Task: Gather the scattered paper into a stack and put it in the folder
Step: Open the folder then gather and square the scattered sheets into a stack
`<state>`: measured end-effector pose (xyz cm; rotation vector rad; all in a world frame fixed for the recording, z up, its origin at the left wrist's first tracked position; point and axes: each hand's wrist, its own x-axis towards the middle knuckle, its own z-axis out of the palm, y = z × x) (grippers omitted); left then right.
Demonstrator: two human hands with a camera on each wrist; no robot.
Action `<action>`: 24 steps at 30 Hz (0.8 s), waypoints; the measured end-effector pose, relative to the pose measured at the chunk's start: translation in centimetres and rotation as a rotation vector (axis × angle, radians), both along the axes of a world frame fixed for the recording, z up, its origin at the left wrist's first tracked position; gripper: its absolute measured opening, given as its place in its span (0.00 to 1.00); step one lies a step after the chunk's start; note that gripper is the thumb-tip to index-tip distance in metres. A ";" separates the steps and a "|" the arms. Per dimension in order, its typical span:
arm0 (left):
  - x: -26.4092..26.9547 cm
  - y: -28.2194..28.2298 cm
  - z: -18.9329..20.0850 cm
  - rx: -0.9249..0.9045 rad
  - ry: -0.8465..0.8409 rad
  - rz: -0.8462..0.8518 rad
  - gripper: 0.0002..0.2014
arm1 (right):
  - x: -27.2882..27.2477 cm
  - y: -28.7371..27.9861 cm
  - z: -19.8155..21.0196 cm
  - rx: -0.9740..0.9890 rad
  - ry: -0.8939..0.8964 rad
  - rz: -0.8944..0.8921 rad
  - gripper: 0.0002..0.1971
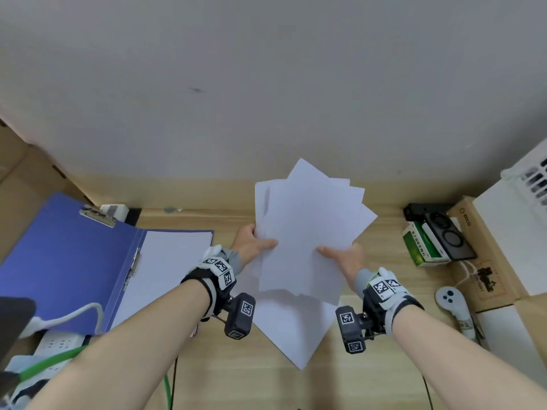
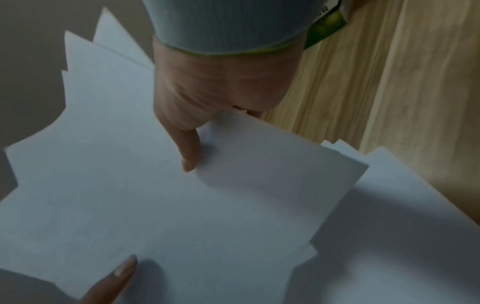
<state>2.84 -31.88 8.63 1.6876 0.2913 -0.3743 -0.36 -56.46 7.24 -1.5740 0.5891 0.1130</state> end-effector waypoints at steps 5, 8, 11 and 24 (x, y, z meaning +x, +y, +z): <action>-2.2 0.2 -1.7 0.006 0.007 -0.024 0.14 | -1.7 1.3 -0.9 0.032 0.053 0.018 0.13; -1.9 -0.2 -1.2 0.006 -0.014 0.046 0.10 | -0.9 1.8 -0.2 0.053 0.020 0.009 0.14; -0.6 -0.1 0.9 -0.042 -0.085 0.091 0.11 | 0.5 2.2 1.3 0.106 -0.064 0.008 0.11; -3.0 0.0 0.3 -0.095 -0.075 0.136 0.15 | -1.3 3.2 -0.9 0.090 -0.014 0.052 0.13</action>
